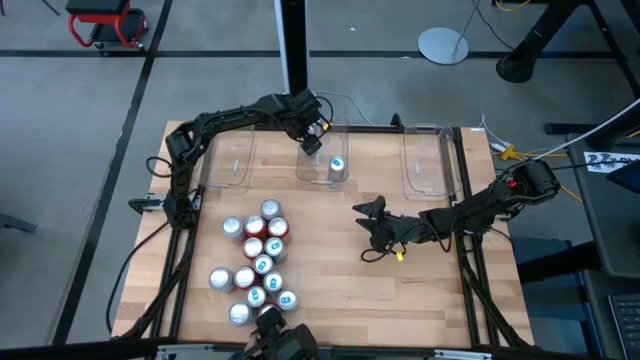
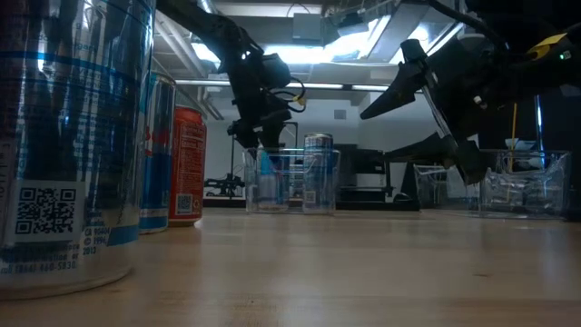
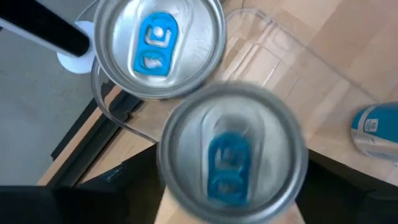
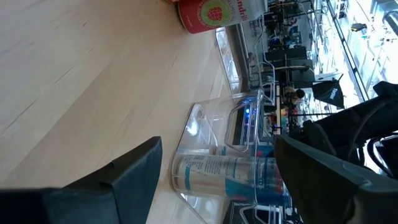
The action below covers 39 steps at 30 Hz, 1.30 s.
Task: Sort soda cans
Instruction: Put the blue soda can into the middle transparent bin
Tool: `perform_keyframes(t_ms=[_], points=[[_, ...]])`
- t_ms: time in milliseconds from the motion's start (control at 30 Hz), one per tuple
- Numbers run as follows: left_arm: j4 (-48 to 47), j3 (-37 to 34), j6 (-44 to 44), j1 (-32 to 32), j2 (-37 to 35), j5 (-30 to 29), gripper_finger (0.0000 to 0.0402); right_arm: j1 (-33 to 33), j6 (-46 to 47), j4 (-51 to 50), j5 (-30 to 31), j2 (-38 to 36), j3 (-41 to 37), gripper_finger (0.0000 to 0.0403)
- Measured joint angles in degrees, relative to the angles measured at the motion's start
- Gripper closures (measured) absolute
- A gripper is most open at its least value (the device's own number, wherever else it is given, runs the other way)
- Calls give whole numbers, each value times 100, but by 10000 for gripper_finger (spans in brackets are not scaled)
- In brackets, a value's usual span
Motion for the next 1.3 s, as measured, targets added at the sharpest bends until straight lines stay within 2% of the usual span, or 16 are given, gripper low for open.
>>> perform_keyframes(t_ms=[167,267,467,667,833,1000,1300], points=[[9,0,105,0,0,-10,34,0,0,-2,0,0,0,93],[-85,36,108,0,-11,-35,9,0,2,-4,0,0,0,93],[-594,310,238,0,-301,-95,2,0,30,-54,0,0,0,93],[-987,352,249,-169,-1142,-136,2,0,43,-54,0,0,-2,93],[-1318,303,361,-763,-2006,-81,2,0,44,-42,0,0,-2,93],[-1746,299,43,-1600,-2646,-58,2,0,44,-37,0,0,-2,93],[-2603,289,-802,-3028,-3140,-61,2,0,-2,-57,0,0,-2,93]])
